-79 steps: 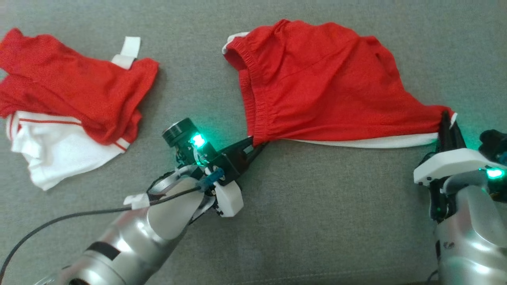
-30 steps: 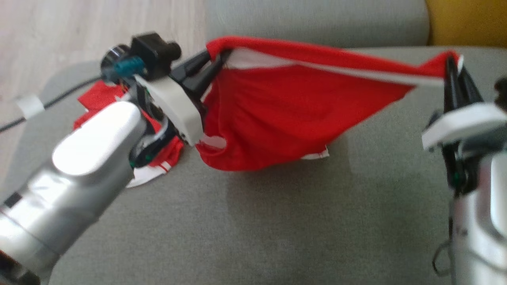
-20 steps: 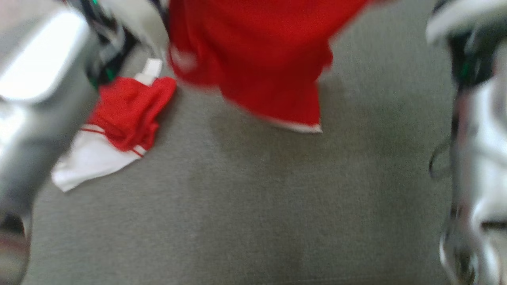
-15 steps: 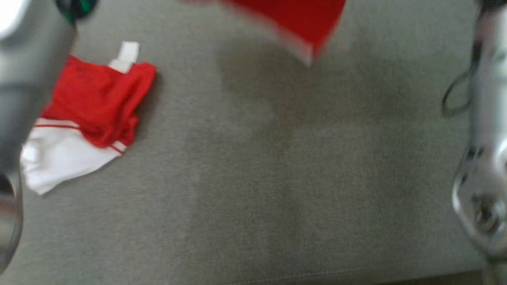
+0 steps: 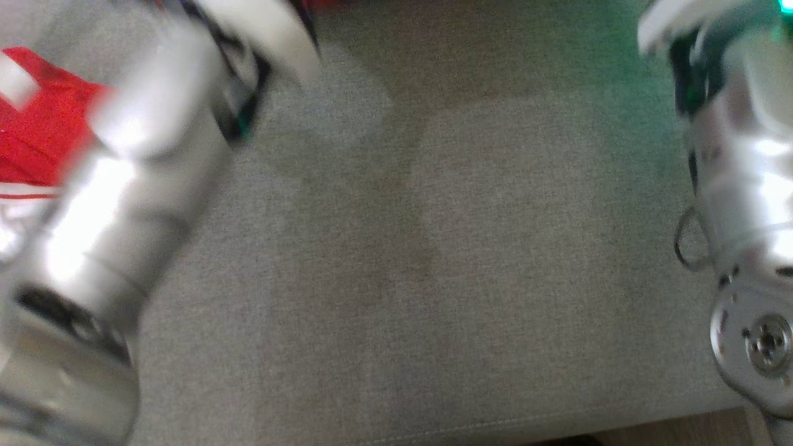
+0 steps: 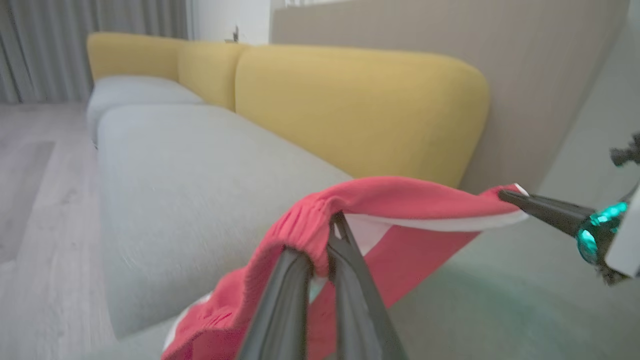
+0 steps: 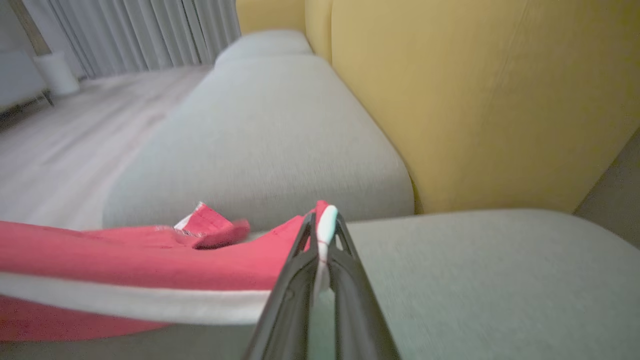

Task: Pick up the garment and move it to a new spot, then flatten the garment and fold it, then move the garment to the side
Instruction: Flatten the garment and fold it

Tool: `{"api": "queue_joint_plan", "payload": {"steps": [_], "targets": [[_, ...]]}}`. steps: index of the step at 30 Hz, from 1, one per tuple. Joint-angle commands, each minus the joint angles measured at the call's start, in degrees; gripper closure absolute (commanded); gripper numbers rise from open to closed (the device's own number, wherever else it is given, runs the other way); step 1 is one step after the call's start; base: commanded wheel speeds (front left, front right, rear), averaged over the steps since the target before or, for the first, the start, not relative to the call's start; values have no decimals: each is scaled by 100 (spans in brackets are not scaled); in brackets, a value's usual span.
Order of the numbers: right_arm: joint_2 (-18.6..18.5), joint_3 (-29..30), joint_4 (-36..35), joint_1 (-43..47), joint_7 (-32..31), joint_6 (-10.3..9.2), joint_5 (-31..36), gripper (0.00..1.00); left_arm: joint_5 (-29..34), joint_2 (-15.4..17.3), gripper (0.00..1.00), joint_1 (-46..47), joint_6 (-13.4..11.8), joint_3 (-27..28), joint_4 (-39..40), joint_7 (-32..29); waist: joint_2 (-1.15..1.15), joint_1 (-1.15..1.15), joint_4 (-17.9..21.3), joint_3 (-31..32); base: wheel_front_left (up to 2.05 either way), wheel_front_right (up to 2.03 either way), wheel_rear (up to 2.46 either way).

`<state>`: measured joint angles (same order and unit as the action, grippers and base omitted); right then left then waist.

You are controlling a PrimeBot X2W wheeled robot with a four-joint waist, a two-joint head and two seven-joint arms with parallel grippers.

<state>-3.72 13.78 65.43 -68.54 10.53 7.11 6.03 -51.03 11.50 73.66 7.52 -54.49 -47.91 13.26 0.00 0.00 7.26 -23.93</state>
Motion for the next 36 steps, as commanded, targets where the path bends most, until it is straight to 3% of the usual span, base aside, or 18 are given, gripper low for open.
{"api": "queue_joint_plan", "payload": {"steps": [1, 9, 16, 23, 29, 36], "targets": [[-82, -6, -67, 56, -87, 37, 148, 100, -65, 144, 100, -45, -7, -63, 219, 54, 0, 0, -34, 52, 0, 0, 0], [-700, 265, 405, 826, -727, 37, 441, 100, -317, 204, 100, -1331, -5, -1176, 893, 100, 0, 0, -175, 494, 0, 0, 0], [-1034, 237, 504, 1440, -982, 37, 409, 100, -252, -86, 100, -2023, -6, -1538, 1025, 139, 0, 0, -228, 1065, 0, 0, 0], [-1218, 189, 399, 2127, -1064, 37, 162, 100, -183, -375, 100, -2708, -175, -1669, 1145, 154, 0, 0, -218, 1574, 0, 0, 0], [-1278, 194, -66, 2760, -1176, 37, -146, 100, -210, -515, 100, -3149, -326, -1726, 1437, 136, 0, 0, -264, 1784, 0, 0, 0], [-1191, 395, -1459, 3264, -1488, 37, -232, 100, -321, -606, 100, -3042, -458, -1623, 1579, 37, 0, 0, -495, 1604, 0, 0, 0]]}}
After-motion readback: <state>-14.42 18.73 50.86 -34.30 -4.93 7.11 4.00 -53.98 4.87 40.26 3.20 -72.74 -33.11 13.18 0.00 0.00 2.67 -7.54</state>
